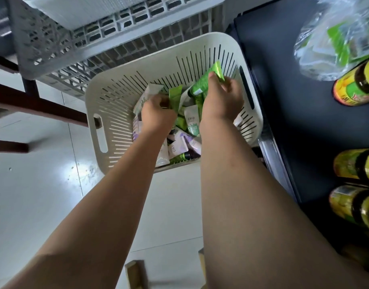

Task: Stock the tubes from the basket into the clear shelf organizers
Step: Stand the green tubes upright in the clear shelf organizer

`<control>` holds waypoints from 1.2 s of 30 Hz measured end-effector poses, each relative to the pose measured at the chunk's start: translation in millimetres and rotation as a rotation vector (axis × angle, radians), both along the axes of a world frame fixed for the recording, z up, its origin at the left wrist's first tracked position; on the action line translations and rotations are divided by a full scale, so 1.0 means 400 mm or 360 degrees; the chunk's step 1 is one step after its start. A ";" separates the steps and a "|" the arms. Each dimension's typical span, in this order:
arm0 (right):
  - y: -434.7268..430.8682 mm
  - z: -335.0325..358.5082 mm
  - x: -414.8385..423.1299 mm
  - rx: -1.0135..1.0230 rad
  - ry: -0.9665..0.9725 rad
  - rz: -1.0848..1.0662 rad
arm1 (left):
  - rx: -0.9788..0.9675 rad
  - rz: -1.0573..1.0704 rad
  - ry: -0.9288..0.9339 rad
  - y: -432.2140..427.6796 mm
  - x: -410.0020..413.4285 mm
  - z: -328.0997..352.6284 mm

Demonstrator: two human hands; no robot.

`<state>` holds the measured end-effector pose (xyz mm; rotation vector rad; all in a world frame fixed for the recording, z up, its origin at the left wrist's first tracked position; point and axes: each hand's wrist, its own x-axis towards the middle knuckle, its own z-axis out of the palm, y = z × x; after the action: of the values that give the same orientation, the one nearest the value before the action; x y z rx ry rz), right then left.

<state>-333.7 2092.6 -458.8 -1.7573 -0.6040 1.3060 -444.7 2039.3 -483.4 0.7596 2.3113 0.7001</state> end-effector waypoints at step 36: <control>-0.023 0.064 -0.029 -0.0170 0.0183 0.0202 | 0.0469 -0.0043 -0.0429 -0.002 -0.020 0.127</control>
<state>-345.2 2083.5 -433.1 -1.7386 -0.5979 1.5410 -452.9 2038.7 -432.7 0.7708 1.9751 1.0772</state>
